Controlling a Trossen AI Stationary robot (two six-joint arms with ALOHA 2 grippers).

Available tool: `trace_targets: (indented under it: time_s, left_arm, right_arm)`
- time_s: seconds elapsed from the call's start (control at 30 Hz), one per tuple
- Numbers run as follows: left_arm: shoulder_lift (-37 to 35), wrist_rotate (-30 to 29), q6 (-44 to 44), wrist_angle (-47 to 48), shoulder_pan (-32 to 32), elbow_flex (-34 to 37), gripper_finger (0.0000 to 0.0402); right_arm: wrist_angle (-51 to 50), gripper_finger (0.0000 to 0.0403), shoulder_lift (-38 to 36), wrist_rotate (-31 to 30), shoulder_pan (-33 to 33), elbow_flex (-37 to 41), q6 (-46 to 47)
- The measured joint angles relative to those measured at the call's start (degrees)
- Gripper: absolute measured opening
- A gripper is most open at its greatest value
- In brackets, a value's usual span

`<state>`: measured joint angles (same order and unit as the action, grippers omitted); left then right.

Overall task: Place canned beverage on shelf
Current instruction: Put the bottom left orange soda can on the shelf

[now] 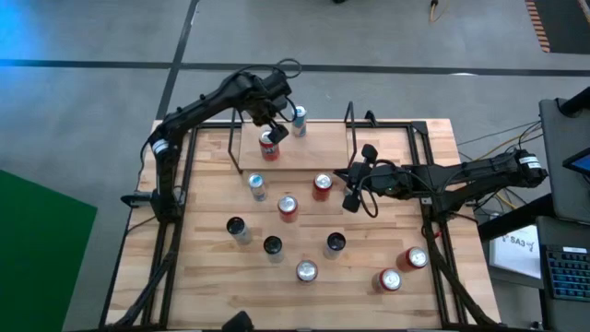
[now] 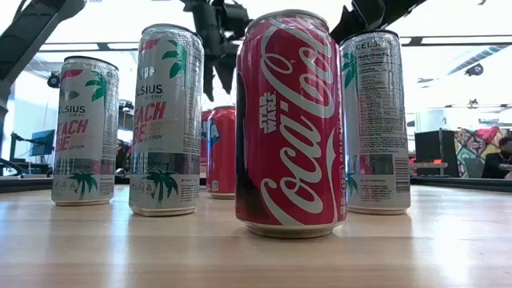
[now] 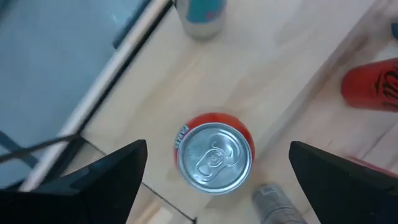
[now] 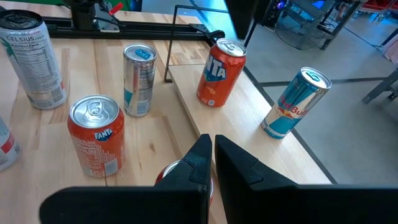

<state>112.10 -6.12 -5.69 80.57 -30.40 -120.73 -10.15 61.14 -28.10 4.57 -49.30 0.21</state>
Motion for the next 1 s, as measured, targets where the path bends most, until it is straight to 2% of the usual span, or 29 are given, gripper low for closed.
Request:
trace_targets:
  time_s: [0.07,0.17,0.33,0.53,0.8,0.87,1.0]
  left_arm:
    - [-0.98,-2.73,0.29,0.3,1.33,-1.16,0.0368]
    - [-3.37,-3.51,0.86,0.12,3.48,-1.05,0.0352]
    - [-8.46,-3.49,5.11,-2.93,7.87,4.13,0.031]
    - [-18.63,1.44,10.71,-14.37,12.83,20.35,0.0219]
    - [-33.06,0.93,13.61,-36.45,14.76,46.17,0.003]
    - [-35.22,0.84,13.62,-42.36,14.76,51.51,0.001]
    - [-37.53,0.56,14.65,-49.84,14.64,59.18,0.0014]
  right_arm:
    - [0.0,0.0012,0.0,0.0,0.01,0.0,0.0]
    - [0.01,0.0012,0.0,0.0,0.01,0.0,-0.17]
    - [0.0,0.0012,0.0,0.0,0.01,0.0,-0.22]
    - [0.09,0.0012,0.0,0.0,0.01,0.02,-0.22]
    - [2.51,0.0012,0.0,-0.04,0.0,0.02,-1.44]
    - [3.08,0.0012,0.0,-0.04,-0.01,0.02,-1.64]
    - [4.34,0.0012,0.0,-0.04,0.01,0.02,-1.87]
